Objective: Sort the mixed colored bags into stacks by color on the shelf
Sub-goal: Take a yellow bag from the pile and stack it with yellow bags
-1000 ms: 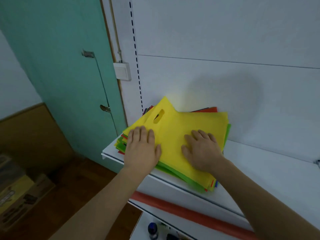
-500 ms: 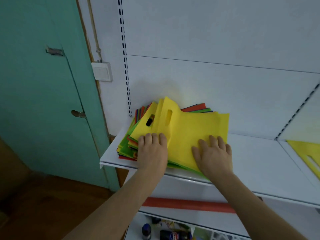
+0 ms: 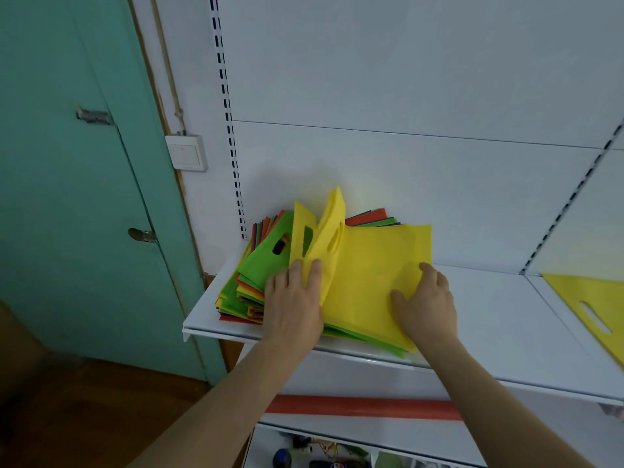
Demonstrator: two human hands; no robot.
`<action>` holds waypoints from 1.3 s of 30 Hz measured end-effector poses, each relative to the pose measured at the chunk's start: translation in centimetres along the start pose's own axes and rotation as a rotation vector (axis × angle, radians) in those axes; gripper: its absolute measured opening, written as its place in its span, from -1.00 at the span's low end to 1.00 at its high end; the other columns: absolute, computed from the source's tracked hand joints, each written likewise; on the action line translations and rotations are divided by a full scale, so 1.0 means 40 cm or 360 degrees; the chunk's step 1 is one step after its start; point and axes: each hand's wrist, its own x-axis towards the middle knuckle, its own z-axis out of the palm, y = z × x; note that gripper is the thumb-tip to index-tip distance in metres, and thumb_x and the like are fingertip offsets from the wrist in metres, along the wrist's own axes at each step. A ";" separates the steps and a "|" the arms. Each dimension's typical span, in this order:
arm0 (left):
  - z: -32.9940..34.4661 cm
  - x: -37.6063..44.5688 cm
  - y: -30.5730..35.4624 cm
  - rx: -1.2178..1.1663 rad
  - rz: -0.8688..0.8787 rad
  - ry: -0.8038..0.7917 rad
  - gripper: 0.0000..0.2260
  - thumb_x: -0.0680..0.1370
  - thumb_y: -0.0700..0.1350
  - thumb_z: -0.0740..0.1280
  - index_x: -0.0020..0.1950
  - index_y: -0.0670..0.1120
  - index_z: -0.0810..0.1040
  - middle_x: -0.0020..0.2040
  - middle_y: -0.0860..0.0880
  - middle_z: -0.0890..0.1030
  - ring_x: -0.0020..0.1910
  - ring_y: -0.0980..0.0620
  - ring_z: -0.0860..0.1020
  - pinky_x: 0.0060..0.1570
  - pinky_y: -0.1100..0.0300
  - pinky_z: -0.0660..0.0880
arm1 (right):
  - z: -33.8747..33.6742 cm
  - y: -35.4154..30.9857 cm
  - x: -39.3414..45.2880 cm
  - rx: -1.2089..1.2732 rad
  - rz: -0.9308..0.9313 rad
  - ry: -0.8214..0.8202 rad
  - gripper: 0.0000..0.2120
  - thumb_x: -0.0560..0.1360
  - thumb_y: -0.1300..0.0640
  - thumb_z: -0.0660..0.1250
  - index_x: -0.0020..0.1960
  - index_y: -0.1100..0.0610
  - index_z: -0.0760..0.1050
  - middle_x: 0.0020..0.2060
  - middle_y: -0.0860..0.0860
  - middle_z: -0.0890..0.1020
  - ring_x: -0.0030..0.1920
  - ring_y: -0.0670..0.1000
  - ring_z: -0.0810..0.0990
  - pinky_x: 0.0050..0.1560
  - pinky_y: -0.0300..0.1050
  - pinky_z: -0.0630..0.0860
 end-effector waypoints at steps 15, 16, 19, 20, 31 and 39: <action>-0.005 0.052 -0.016 0.0046 -0.0067 -0.0040 -0.72 0.65 0.14 0.19 0.13 0.01 0.58 0.05 0.02 0.58 0.02 -0.02 0.53 0.06 0.00 0.50 | -0.095 0.142 0.150 0.0478 0.0464 -0.0081 -0.70 0.48 0.08 0.41 0.19 0.13 0.58 -0.06 0.08 0.62 -0.05 0.19 0.59 0.04 0.13 0.59; -0.003 0.054 -0.010 0.0058 -0.0034 -0.0065 -0.73 0.65 0.14 0.19 0.12 0.01 0.57 0.02 0.02 0.58 0.00 -0.02 0.52 0.06 0.00 0.50 | -0.091 0.145 0.152 0.0550 0.0493 -0.0168 -0.72 0.48 0.07 0.42 0.16 0.13 0.57 -0.02 0.09 0.62 -0.04 0.19 0.59 0.05 0.16 0.59; 0.004 0.074 -0.001 -0.0016 0.0002 -0.0078 -0.76 0.65 0.11 0.21 0.11 -0.01 0.55 -0.03 0.03 0.58 -0.08 0.00 0.52 -0.03 0.01 0.54 | -0.083 0.158 0.160 0.0465 0.0388 -0.0176 -0.83 0.48 0.17 0.37 0.07 0.12 0.57 -0.06 0.11 0.64 -0.07 0.19 0.60 -0.01 0.13 0.61; 0.003 0.084 -0.001 -0.0063 -0.0012 -0.0068 -0.76 0.65 0.10 0.22 0.14 -0.02 0.54 -0.01 0.02 0.59 -0.07 0.00 0.52 -0.04 0.00 0.56 | -0.087 0.161 0.163 0.0391 0.0300 -0.0082 -0.85 0.48 0.19 0.34 0.04 0.11 0.57 -0.11 0.08 0.64 -0.11 0.16 0.60 -0.04 0.12 0.61; -0.007 0.265 0.007 -0.1696 -0.0835 -0.0170 -0.93 0.60 -0.12 0.41 0.07 -0.03 0.64 0.00 -0.08 0.71 -0.05 -0.12 0.67 0.01 -0.11 0.62 | -0.192 0.149 0.122 0.0817 -0.0282 0.0436 -0.97 0.60 0.00 0.32 0.00 -0.13 0.53 -0.24 -0.16 0.62 -0.20 -0.09 0.57 -0.25 -0.11 0.35; -0.040 0.261 -0.006 -0.2106 -0.0588 0.0245 -0.86 0.51 -0.05 0.35 0.05 0.05 0.62 -0.01 0.19 0.69 0.05 0.16 0.61 -0.02 0.11 0.40 | -0.152 0.119 0.119 0.1028 -0.0067 0.0398 -0.81 0.60 -0.10 0.37 0.14 -0.14 0.40 -0.02 -0.12 0.61 -0.03 0.00 0.61 -0.04 0.14 0.56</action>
